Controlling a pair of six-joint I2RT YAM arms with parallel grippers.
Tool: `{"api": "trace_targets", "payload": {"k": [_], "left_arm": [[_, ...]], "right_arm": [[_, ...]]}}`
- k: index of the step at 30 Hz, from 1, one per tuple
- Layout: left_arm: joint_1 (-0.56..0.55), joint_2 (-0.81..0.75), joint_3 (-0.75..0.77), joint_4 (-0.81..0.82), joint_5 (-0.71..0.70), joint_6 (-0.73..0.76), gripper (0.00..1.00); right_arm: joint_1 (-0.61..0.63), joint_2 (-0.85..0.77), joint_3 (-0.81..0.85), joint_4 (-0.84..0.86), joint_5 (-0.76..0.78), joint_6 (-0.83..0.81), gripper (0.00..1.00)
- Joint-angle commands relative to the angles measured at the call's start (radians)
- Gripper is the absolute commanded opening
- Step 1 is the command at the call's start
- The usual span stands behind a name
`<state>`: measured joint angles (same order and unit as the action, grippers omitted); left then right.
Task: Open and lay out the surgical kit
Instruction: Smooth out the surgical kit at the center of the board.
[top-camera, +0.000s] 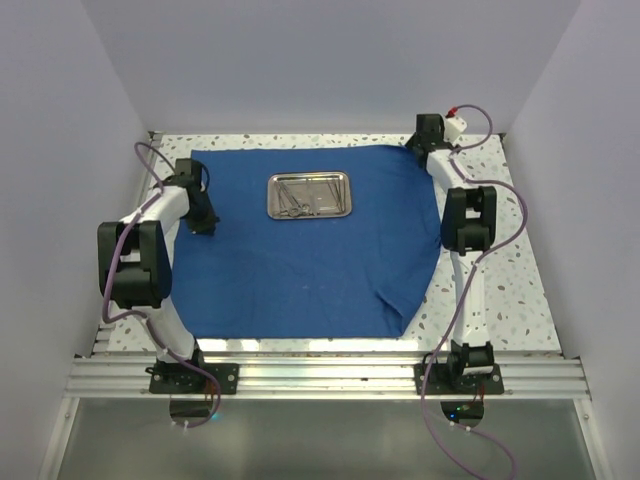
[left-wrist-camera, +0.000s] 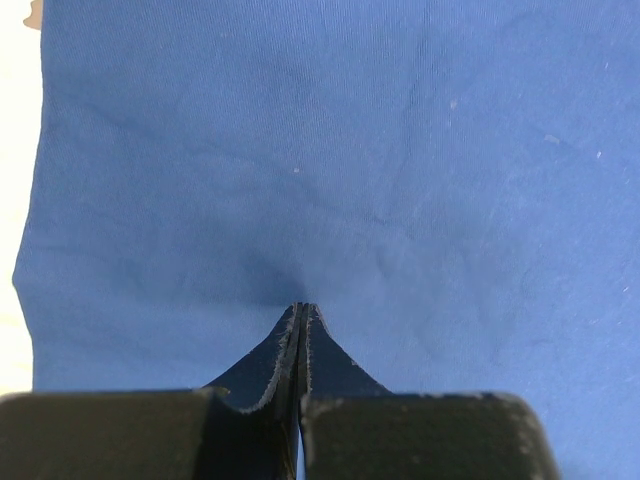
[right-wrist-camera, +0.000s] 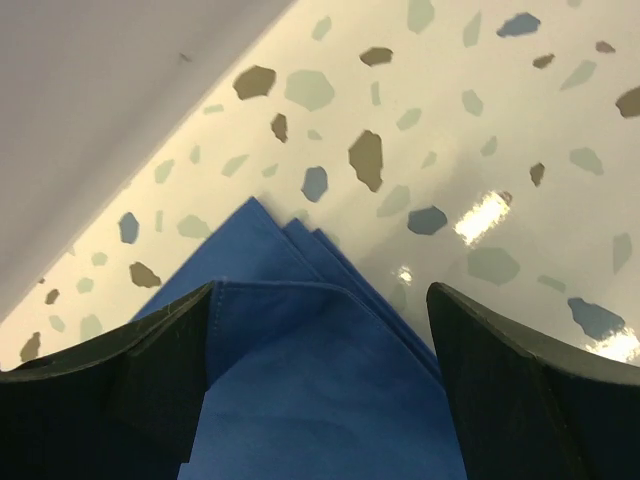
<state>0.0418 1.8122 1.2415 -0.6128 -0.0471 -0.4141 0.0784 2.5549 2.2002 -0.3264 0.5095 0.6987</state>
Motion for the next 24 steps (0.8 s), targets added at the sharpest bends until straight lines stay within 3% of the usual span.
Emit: {"api": "trace_targets", "payload": {"k": [1,12,16,17,19,20,22,23,24], "left_arm": [[-0.010,-0.060,-0.020,-0.005,-0.014,0.032,0.00],[-0.016,-0.089,-0.070,0.062,0.030,0.012,0.00],[-0.016,-0.119,-0.086,0.081,0.043,0.012,0.00],[-0.016,-0.125,-0.092,0.085,0.043,0.012,0.00],[-0.016,-0.146,-0.100,0.097,0.064,0.011,0.00],[-0.016,-0.152,-0.112,0.103,0.067,0.012,0.00],[-0.014,-0.177,-0.132,0.123,0.085,0.008,0.00],[-0.014,-0.185,-0.155,0.133,0.093,0.006,0.00],[-0.014,-0.201,-0.169,0.152,0.101,0.006,0.00]], "right_arm": [[0.015,-0.126,-0.022,0.187,0.040,-0.025,0.88],[0.076,-0.451,-0.336,0.308,-0.126,-0.018,0.92],[0.098,-0.544,-0.450,0.250,-0.323,0.008,0.88],[0.104,-0.561,-0.465,0.193,-0.421,0.018,0.79],[0.128,-0.620,-0.532,0.118,-0.477,0.031,0.68],[0.144,-0.646,-0.571,0.072,-0.495,0.030,0.52],[0.190,-0.738,-0.696,0.040,-0.505,0.013,0.38],[0.204,-0.763,-0.733,-0.003,-0.506,0.004,0.20],[0.216,-0.788,-0.764,-0.034,-0.508,-0.007,0.13]]}}
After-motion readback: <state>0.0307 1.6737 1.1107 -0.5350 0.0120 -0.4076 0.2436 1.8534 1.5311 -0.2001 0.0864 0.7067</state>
